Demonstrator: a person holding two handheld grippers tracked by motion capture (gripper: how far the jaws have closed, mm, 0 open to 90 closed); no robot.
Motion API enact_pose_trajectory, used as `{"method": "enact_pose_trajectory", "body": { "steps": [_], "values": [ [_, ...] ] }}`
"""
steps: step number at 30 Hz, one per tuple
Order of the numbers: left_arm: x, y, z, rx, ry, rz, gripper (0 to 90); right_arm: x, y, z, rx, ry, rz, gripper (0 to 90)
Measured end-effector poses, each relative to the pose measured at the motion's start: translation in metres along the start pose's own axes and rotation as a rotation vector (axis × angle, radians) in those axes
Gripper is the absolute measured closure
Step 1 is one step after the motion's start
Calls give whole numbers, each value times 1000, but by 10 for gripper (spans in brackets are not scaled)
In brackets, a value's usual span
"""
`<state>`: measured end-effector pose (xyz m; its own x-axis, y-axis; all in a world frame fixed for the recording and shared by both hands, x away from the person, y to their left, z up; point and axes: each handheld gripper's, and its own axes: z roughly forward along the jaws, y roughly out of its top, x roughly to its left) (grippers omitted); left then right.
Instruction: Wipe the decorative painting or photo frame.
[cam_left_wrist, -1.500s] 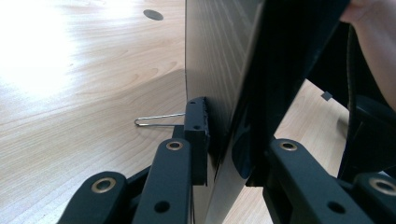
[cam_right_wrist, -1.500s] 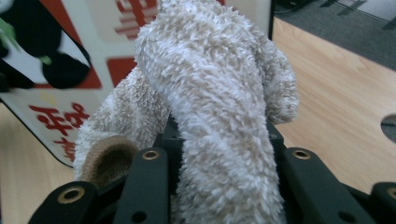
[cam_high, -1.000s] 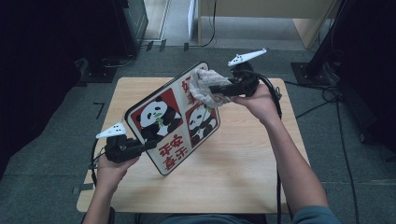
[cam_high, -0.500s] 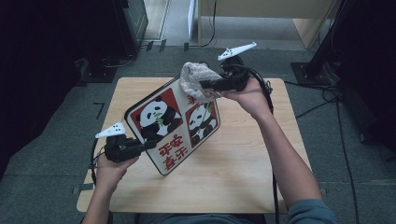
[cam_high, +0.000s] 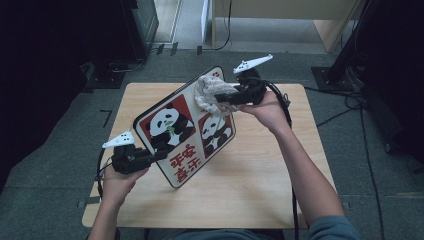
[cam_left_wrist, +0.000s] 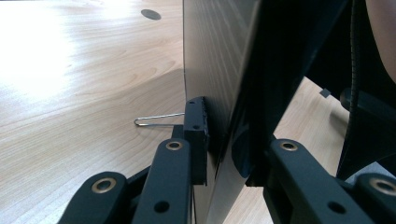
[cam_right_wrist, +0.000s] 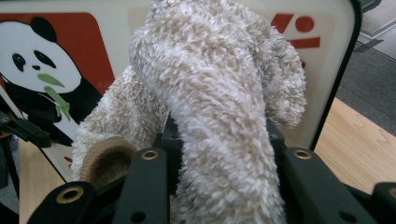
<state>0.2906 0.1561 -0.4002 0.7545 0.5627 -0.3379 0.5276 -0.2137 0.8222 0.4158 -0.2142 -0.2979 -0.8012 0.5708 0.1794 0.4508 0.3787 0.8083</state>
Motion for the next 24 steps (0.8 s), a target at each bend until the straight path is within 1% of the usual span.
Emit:
{"method": "enact_pose_trajectory", "body": {
  "steps": [5,8,15,18,24],
  "values": [
    [1,0,0,1,-4,-1,768,0,-6,3,-3,2,-4,656],
    [1,0,0,1,-3,-1,767,-1,-9,5,1,8,8,656],
    [0,0,0,2,-1,-1,766,-3,-16,7,1,15,10,655],
    [-1,0,0,2,-1,-1,766,-3,-18,8,9,20,21,656],
    [-1,0,-1,4,-1,5,765,-3,-23,10,6,23,15,655]
  ]
}}
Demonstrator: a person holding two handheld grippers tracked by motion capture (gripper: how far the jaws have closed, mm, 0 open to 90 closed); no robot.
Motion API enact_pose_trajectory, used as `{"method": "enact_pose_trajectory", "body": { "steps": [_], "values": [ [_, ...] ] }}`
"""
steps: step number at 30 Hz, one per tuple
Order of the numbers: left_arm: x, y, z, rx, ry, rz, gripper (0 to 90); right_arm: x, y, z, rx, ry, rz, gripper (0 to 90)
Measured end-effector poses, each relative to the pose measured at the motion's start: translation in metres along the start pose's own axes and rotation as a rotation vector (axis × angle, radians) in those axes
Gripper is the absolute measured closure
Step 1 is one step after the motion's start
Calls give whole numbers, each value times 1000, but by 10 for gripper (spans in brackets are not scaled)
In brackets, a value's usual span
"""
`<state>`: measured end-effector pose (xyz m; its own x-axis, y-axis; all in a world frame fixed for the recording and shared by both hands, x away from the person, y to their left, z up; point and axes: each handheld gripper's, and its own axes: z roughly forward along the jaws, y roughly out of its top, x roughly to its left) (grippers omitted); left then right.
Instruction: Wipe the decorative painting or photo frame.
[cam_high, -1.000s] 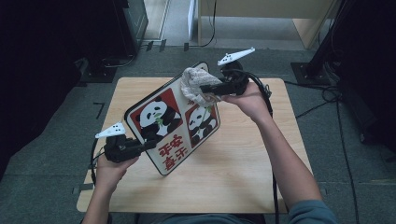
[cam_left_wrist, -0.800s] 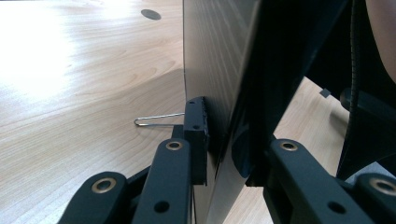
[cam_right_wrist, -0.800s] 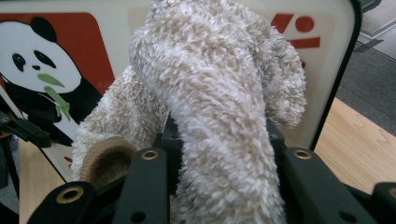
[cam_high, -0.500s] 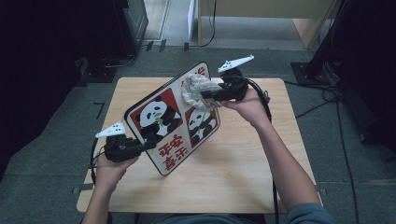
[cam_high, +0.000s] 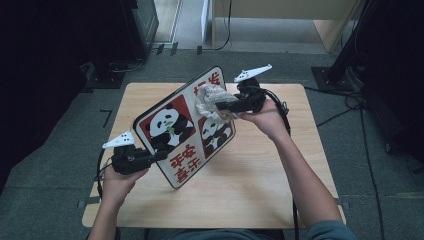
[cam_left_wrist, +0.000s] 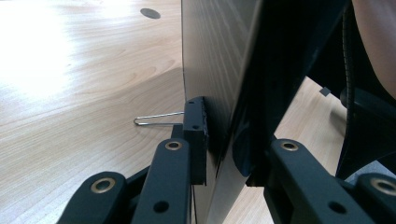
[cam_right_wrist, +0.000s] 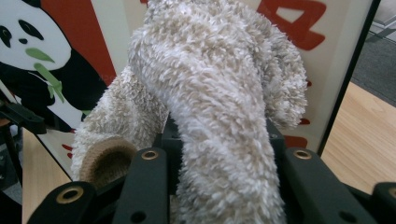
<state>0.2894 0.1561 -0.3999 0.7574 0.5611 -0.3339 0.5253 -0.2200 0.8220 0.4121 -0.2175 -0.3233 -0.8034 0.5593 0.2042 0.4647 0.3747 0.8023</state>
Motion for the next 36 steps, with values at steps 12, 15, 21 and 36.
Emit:
{"method": "enact_pose_trajectory", "body": {
  "steps": [12,15,21,36],
  "values": [
    [-1,-1,0,-5,-2,-2,761,-4,-16,6,5,15,27,655],
    [0,-1,0,-5,-7,-3,760,-5,-20,8,8,16,33,655],
    [1,-1,0,-6,-15,-5,757,-6,-29,11,15,16,41,656],
    [-2,-2,0,-4,-7,-2,753,-8,-56,20,30,4,51,655]
  ]
}}
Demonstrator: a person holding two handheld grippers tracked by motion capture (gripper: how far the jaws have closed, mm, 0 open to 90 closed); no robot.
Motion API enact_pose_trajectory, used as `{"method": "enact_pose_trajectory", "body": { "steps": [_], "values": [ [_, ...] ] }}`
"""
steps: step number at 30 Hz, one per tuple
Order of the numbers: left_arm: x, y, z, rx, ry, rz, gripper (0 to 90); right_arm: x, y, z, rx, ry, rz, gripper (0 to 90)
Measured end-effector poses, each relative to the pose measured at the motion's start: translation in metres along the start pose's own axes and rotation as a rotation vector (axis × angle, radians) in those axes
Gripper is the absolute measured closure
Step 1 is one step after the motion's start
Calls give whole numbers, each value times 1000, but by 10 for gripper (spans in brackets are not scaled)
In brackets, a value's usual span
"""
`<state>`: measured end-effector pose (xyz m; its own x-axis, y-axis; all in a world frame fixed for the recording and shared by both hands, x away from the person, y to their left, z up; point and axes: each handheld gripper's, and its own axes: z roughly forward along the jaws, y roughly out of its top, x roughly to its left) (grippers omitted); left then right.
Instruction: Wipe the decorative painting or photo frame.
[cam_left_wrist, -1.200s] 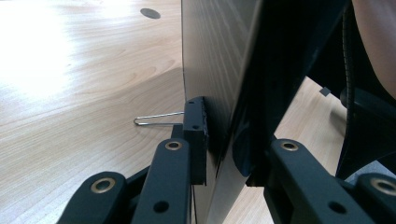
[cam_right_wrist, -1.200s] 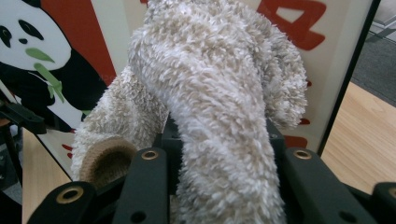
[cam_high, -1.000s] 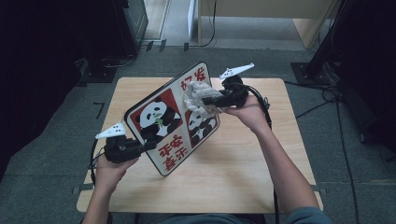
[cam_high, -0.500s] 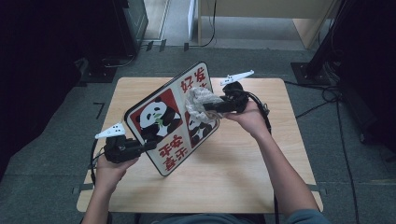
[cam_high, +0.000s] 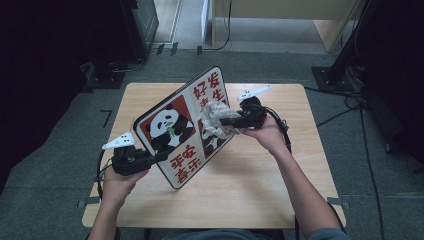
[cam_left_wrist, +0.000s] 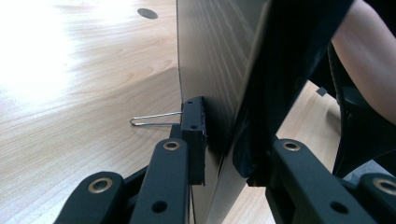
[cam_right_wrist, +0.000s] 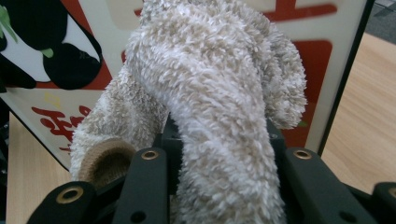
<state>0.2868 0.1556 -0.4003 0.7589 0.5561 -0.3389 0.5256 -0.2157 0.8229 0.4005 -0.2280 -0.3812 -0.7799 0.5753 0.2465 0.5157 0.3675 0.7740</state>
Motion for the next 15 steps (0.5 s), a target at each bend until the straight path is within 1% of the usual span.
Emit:
{"method": "enact_pose_trajectory", "body": {
  "steps": [4,9,10,15],
  "values": [
    [-1,-1,0,-1,3,0,752,0,-7,4,21,1,15,655],
    [-2,-1,0,-3,9,-11,750,1,-10,4,16,-4,21,655],
    [-2,-1,0,-3,9,-12,750,0,-11,4,15,-2,15,655],
    [-2,-1,0,-6,4,-18,747,-1,-16,6,28,0,21,655]
  ]
}}
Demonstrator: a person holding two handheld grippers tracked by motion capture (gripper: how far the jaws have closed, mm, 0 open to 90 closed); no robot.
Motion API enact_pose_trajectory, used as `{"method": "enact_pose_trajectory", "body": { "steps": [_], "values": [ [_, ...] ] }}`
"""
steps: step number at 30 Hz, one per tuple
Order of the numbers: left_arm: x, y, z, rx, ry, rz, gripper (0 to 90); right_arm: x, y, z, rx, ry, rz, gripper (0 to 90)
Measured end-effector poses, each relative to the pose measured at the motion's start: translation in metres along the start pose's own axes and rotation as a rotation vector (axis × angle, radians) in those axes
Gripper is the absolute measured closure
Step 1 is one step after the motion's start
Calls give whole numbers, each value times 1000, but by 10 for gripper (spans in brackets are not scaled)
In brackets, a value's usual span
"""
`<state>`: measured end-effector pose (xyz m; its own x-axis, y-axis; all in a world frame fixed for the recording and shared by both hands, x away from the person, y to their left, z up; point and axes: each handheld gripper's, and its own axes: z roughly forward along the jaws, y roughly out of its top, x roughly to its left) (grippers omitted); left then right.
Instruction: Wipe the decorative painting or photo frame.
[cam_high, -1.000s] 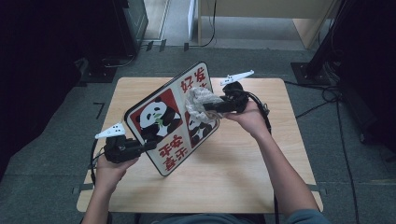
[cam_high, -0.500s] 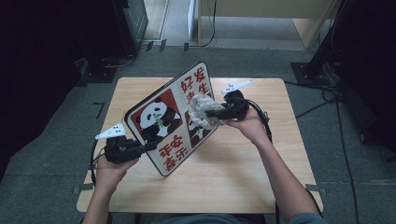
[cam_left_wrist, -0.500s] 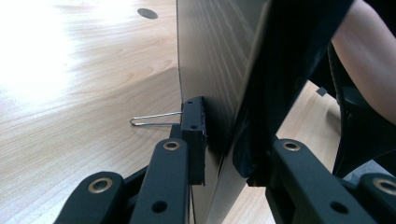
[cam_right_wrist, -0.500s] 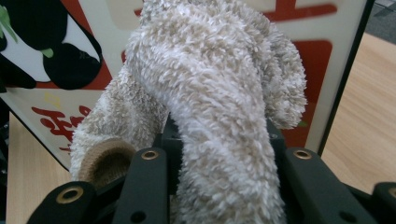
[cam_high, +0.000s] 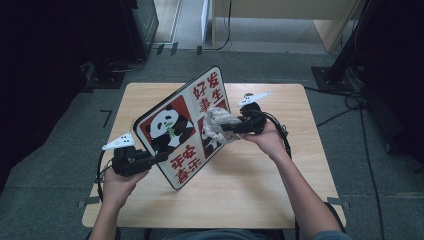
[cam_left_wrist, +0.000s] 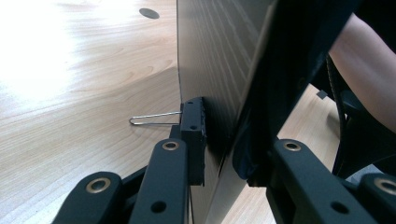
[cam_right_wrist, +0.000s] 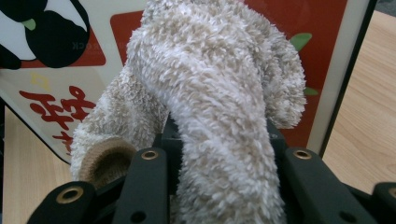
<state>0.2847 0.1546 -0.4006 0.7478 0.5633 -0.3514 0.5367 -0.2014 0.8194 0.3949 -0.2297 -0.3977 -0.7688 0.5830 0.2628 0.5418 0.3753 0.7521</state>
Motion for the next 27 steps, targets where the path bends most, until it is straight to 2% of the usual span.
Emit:
{"method": "enact_pose_trajectory", "body": {
  "steps": [8,13,17,27],
  "values": [
    [0,0,0,-4,-9,8,738,0,-7,2,6,-5,0,656],
    [0,0,0,-3,-8,6,737,-2,-13,3,25,-8,19,656],
    [1,1,-2,-23,-25,-6,725,-3,-18,4,38,-4,30,656],
    [3,3,-2,-24,-30,6,723,-9,-32,11,62,-10,61,656]
  ]
}}
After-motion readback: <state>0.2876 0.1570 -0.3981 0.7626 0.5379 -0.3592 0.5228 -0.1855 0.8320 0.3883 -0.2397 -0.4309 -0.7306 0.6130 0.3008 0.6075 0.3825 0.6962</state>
